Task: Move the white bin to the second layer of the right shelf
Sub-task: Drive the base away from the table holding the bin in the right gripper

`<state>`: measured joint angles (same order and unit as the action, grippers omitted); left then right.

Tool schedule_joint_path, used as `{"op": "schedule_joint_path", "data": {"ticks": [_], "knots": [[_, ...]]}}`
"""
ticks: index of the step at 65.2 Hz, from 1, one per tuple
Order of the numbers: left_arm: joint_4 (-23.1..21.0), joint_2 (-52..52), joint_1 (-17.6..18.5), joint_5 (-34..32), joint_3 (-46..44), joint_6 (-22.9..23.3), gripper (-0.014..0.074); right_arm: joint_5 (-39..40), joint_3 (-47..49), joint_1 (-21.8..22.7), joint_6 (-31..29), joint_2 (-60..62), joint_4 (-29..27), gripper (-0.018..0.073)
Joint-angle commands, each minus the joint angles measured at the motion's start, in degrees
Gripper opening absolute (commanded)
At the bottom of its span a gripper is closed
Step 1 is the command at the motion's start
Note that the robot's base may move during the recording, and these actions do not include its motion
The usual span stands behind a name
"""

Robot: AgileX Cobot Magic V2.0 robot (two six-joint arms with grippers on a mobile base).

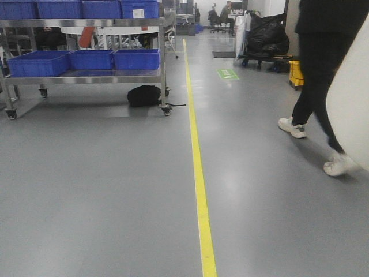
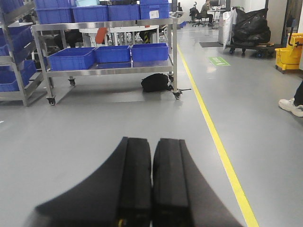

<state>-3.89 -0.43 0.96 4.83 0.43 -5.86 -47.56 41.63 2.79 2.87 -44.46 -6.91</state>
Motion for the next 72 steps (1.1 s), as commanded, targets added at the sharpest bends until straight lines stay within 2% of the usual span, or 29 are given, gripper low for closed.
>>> {"op": "schedule_joint_path", "data": {"ticks": [1,72], "knots": [[-0.3,-0.8,0.0,-4.8,2.1,0.1,0.0085,4.2,1.6,0.3,-0.2,0.6,-0.6,0.0053],[-0.3,-0.8,0.0,-4.8,2.1,0.1,0.0085,4.2,1.6,0.3,-0.2,0.6,-0.6,0.0053]]}}
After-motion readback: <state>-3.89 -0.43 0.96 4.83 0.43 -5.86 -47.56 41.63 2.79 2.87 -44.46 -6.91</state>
